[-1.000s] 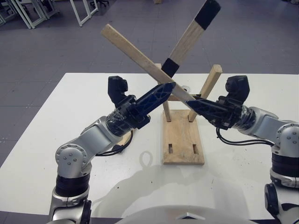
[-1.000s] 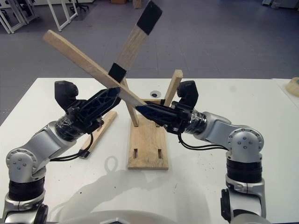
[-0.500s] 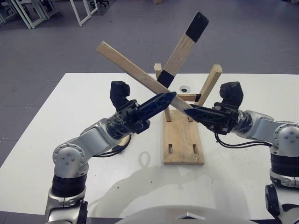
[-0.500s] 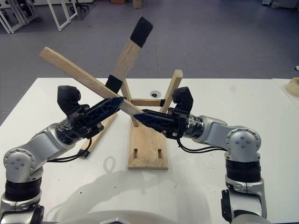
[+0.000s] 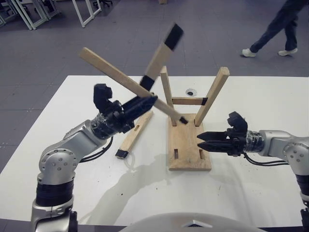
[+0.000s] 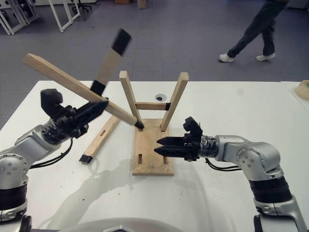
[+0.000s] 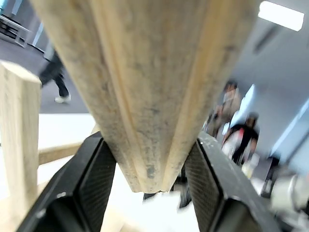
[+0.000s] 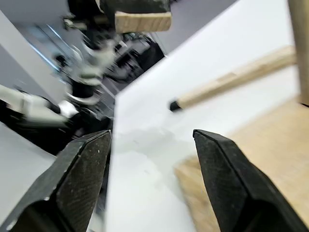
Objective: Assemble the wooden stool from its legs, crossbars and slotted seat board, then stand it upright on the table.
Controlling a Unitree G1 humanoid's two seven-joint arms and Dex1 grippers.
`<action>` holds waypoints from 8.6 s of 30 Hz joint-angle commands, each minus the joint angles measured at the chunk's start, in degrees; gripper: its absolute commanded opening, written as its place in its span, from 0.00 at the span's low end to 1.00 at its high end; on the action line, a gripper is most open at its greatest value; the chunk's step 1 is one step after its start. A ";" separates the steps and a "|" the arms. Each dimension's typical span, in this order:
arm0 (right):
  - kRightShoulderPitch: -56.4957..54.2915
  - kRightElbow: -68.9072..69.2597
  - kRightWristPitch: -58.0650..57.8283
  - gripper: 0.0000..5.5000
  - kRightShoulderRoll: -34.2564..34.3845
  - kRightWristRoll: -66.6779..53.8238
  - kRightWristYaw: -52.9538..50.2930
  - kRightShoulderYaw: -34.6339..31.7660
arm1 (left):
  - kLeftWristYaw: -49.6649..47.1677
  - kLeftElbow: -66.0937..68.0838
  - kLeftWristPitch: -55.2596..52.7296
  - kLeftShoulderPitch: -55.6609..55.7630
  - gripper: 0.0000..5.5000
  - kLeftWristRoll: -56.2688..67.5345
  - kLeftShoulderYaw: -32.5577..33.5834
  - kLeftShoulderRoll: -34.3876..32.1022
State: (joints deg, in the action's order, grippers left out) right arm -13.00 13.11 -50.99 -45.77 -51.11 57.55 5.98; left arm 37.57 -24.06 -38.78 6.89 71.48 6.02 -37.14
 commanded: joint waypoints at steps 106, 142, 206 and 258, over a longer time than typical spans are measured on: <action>13.98 1.36 16.52 0.57 6.08 24.11 -7.22 -4.80 | -13.50 9.62 9.85 -20.11 0.59 -60.10 -4.75 10.55; -24.53 -0.08 -9.48 0.97 14.83 -52.04 -36.57 -11.26 | -14.25 -9.41 -13.41 9.51 0.38 25.38 7.99 -3.69; 2.91 -3.33 19.80 0.37 -3.83 13.24 14.57 -1.98 | 10.16 2.38 12.07 -9.96 0.57 -51.83 -21.29 -6.55; 12.17 -3.14 46.09 0.37 15.71 34.80 -7.77 3.67 | -6.70 -9.90 2.29 20.34 0.57 -54.79 -25.16 0.66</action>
State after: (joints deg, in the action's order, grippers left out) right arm -0.38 11.19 -3.22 -30.00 -17.85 49.90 8.86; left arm 31.59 -35.94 -37.66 27.14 18.69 -17.78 -38.09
